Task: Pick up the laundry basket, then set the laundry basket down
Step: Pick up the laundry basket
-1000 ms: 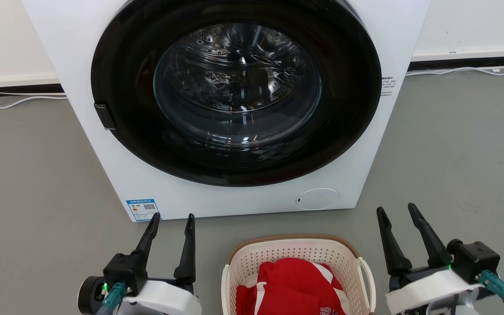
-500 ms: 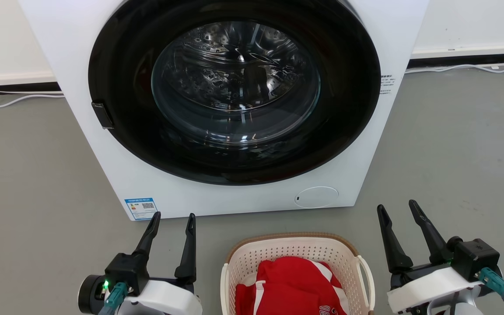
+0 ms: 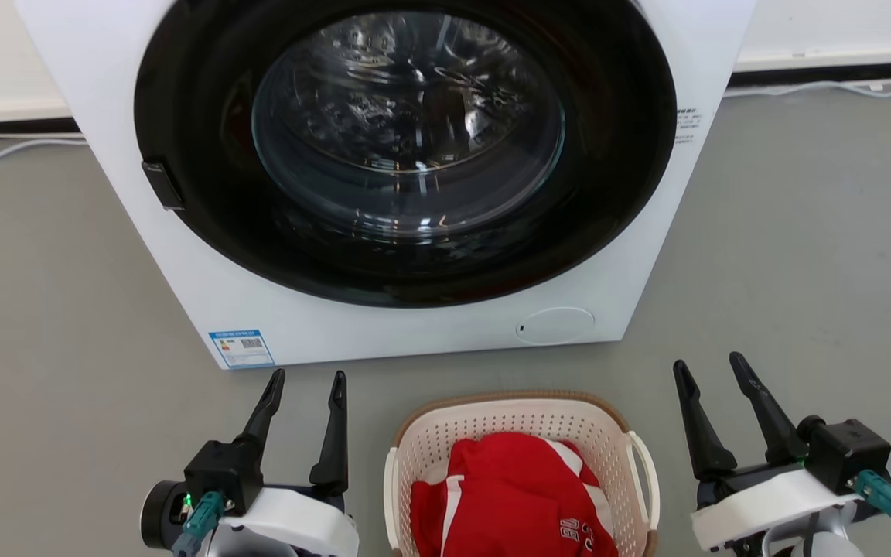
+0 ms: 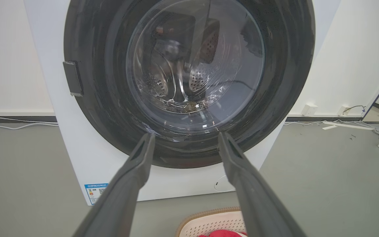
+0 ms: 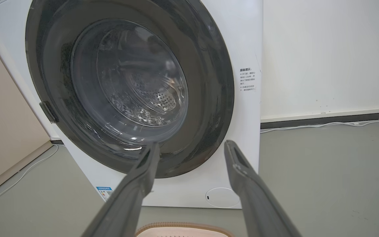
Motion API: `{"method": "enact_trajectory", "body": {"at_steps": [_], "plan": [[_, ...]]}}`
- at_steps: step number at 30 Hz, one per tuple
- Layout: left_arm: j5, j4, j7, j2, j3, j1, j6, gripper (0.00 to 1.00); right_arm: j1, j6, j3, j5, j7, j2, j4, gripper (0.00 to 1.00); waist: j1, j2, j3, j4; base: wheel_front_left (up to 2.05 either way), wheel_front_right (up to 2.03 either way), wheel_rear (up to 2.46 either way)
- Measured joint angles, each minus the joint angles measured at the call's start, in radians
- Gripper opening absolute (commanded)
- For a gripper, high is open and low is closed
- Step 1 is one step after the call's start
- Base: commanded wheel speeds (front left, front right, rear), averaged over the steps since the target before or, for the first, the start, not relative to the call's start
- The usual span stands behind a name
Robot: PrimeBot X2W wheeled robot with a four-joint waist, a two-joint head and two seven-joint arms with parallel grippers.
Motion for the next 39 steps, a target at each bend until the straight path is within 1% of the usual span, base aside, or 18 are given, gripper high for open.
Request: {"method": "enact_trajectory", "body": {"at_steps": [10, 14, 21, 25, 34, 39], "plan": [[-0.012, 0.044, -0.003, 0.0, -0.021, -0.062, 0.002, 1.0, -0.038, 0.0, 0.002, 0.026, 0.0, -0.009, -0.019, 1.0, 0.0, 0.0, 0.081, -0.01, 0.0, 0.0, 0.0], [-0.022, 0.062, -0.003, 0.0, -0.03, -0.099, 0.012, 1.0, -0.058, 0.0, 0.009, 0.044, 0.0, -0.016, -0.032, 1.0, 0.0, 0.0, 0.128, -0.016, 0.0, 0.0, 0.0], [-0.042, 0.155, -0.003, -0.001, -0.047, -0.187, 0.023, 1.0, -0.123, 0.0, 0.028, 0.062, 0.0, -0.027, -0.081, 1.0, 0.0, 0.0, 0.232, -0.028, 0.0, 0.0, 0.0], [-0.082, 0.244, -0.003, -0.003, -0.062, -0.258, 0.022, 1.0, -0.162, 0.0, 0.031, 0.08, 0.0, -0.041, -0.108, 1.0, 0.0, 0.0, 0.303, -0.037, 0.0, 0.0, 0.0], [-0.135, 0.463, -0.003, -0.004, -0.04, -0.404, 0.021, 1.0, -0.218, 0.0, 0.043, 0.109, -0.001, -0.048, -0.169, 1.0, 0.0, 0.0, 0.447, -0.065, 0.0, 0.0, 0.0], [-0.157, 0.588, -0.003, -0.004, -0.039, -0.465, 0.008, 1.0, -0.237, 0.0, 0.049, 0.119, -0.004, -0.05, -0.187, 1.0, 0.0, 0.0, 0.509, -0.084, 0.0, 0.0, 0.0]]}}
